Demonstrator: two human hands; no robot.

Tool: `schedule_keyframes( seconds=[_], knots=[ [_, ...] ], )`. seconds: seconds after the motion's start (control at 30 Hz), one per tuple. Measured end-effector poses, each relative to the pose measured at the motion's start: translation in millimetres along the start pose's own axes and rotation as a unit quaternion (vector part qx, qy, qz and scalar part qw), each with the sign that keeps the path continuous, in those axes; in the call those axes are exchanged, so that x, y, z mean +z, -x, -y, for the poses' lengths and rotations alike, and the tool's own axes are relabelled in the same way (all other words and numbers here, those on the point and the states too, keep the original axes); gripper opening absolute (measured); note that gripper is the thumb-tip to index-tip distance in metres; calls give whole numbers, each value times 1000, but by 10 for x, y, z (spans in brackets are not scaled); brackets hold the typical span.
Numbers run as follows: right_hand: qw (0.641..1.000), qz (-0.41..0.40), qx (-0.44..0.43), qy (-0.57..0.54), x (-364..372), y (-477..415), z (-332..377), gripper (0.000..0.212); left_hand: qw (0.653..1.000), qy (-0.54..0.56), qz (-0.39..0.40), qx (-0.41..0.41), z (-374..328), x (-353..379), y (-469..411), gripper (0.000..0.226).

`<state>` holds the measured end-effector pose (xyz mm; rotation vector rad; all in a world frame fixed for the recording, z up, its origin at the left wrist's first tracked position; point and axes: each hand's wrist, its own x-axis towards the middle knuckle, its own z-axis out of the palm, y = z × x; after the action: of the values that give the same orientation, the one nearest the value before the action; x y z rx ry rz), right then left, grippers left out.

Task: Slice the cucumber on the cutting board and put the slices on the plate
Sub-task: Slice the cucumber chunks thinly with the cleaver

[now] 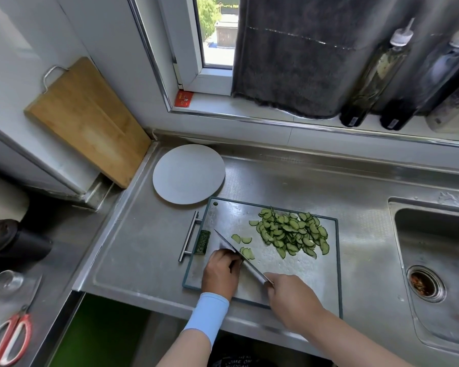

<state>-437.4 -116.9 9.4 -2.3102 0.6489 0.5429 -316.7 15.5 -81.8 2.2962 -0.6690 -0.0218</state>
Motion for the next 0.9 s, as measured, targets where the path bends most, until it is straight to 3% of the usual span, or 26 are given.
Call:
schedule_keyframes(
  seconds=[0.3, 0.57, 0.9],
  knots=[
    [1000, 7, 6, 2, 33, -227, 142, 25, 1000, -11, 15, -13, 20, 2, 41, 17],
    [1000, -3, -10, 13, 15, -78, 50, 15, 1000, -1, 4, -25, -24, -22, 29, 19],
    [1000, 1, -20, 14, -39, 184, -103, 28, 1000, -6, 13, -24, -26, -46, 28, 17]
  ],
)
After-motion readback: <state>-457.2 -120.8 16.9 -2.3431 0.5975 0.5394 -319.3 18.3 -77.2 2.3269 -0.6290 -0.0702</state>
